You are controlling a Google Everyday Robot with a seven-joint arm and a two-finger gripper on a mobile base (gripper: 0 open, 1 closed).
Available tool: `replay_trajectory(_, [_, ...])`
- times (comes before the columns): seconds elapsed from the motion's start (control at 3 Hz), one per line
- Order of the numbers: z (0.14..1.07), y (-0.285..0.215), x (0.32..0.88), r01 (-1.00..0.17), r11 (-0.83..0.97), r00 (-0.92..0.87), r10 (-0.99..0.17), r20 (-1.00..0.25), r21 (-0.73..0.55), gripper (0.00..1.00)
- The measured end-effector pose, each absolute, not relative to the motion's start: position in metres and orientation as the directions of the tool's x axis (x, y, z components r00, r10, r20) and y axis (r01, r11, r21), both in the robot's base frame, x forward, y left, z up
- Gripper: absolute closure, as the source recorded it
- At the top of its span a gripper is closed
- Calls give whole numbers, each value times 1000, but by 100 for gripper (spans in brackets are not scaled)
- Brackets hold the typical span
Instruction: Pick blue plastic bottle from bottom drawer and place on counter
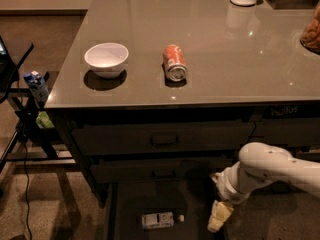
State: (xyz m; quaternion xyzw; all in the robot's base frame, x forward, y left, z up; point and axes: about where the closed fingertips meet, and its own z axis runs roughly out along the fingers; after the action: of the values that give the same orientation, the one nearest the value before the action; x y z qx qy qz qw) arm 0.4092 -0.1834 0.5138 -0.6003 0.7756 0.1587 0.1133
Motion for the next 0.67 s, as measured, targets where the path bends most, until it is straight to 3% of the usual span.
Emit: replay_trajectory(0.67, [431,-164,427,-955,204,-280,-861,-425,216,0])
